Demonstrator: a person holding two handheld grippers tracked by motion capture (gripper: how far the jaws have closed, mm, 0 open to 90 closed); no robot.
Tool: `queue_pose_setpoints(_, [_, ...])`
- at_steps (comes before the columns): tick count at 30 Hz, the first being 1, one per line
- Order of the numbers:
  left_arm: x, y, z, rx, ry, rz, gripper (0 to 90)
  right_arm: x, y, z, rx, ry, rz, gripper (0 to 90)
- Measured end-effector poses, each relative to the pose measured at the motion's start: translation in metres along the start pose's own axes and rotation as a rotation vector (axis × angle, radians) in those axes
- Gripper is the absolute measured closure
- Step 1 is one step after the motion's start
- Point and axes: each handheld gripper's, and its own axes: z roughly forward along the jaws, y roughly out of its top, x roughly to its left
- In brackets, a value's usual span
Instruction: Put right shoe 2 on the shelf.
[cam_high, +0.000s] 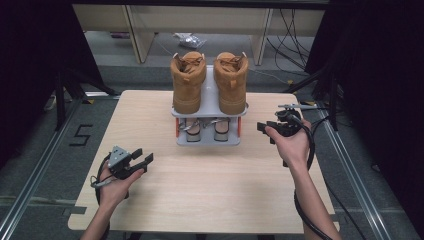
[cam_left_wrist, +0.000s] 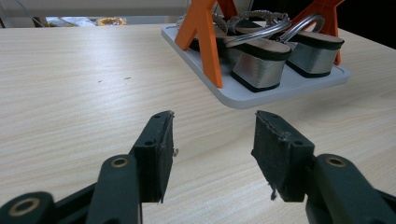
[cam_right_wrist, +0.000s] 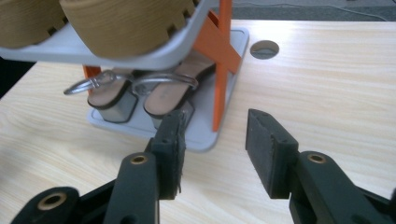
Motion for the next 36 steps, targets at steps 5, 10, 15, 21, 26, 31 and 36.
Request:
queue_pose_setpoints(5, [0.000,-0.001,0.001,-0.006,-0.005,-0.001,47.2,-0.008,-0.016,-0.004,0.013,-0.007,0.004,56.7])
queue_pose_setpoints(10, [-0.001,-0.001,0.001,0.005,0.002,0.001,47.1,-0.022,-0.035,-0.004,0.024,-0.012,-0.012,55.8])
queue_pose_setpoints(15, [-0.001,-0.001,0.001,0.005,0.003,0.002,47.1,-0.030,-0.052,-0.005,0.043,-0.035,0.017,55.3])
queue_pose_setpoints(21, [-0.001,-0.002,0.001,0.007,0.001,0.003,47.1,-0.045,-0.074,-0.005,0.043,-0.055,0.018,55.0])
queue_pose_setpoints(26, [-0.002,-0.003,0.002,0.007,0.000,0.004,47.1,-0.055,-0.096,-0.003,0.043,-0.082,0.035,54.3])
queue_pose_setpoints(31, [-0.002,-0.003,0.002,0.007,0.003,0.005,47.1,-0.062,-0.116,-0.003,0.036,-0.100,0.046,53.0])
queue_pose_setpoints(36, [-0.002,-0.003,0.002,0.010,0.007,0.006,47.1,-0.068,-0.132,-0.002,0.028,-0.105,0.072,52.3])
